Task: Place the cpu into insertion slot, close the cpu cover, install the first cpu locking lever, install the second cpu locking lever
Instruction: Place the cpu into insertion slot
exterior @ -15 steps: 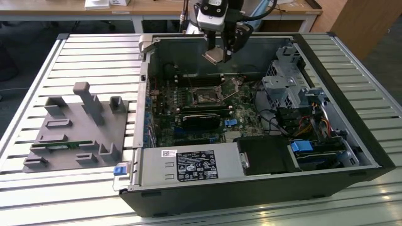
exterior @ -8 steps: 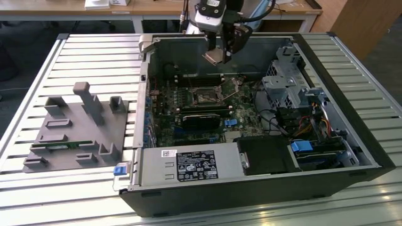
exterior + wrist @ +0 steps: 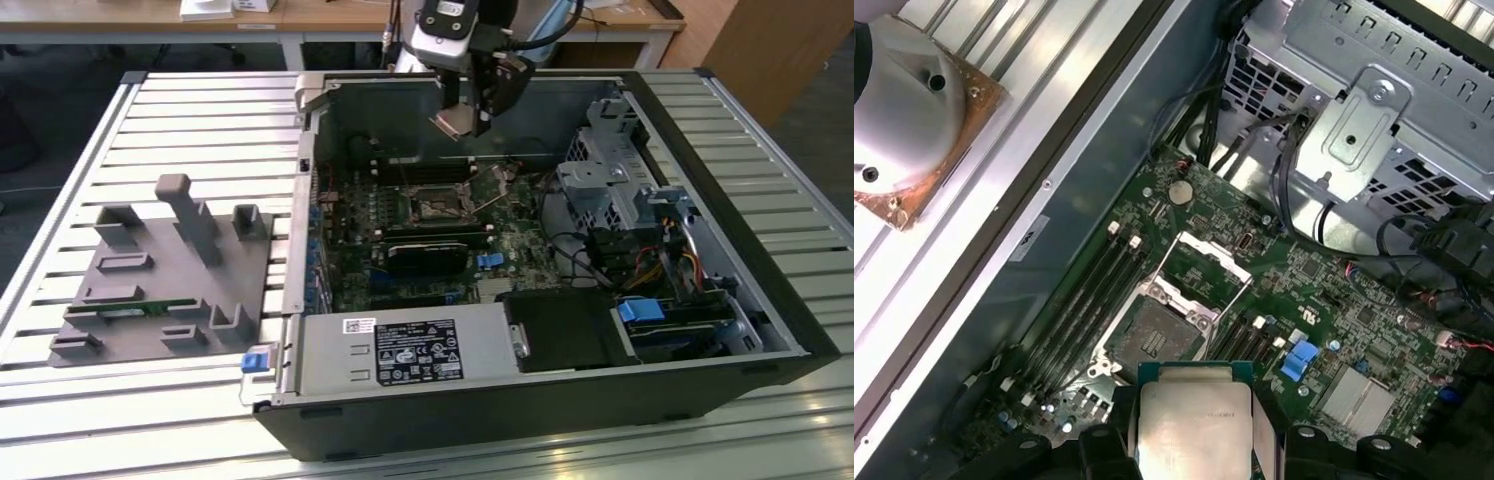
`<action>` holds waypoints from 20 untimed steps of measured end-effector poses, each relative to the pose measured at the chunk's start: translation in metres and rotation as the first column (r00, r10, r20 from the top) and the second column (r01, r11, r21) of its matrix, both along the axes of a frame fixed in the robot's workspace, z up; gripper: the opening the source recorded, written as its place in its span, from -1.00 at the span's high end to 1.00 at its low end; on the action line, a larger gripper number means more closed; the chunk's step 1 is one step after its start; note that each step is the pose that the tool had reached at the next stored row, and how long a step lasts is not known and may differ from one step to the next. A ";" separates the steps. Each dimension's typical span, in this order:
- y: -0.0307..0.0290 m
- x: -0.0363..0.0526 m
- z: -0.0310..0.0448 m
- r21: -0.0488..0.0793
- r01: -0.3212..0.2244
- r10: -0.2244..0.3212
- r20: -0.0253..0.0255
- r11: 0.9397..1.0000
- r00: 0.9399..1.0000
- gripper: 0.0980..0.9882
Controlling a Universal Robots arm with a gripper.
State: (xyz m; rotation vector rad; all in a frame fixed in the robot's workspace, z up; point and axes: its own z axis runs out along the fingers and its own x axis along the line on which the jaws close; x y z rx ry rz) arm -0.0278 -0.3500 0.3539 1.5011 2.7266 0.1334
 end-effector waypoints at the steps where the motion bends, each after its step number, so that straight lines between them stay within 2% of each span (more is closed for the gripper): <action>1: 0.0000 0.0000 -0.0001 0.000 0.003 -0.003 0.000 1.000 1.000 0.00; 20: 0.0000 0.0000 -0.0021 0.000 0.057 -0.057 0.000 0.998 0.998 0.00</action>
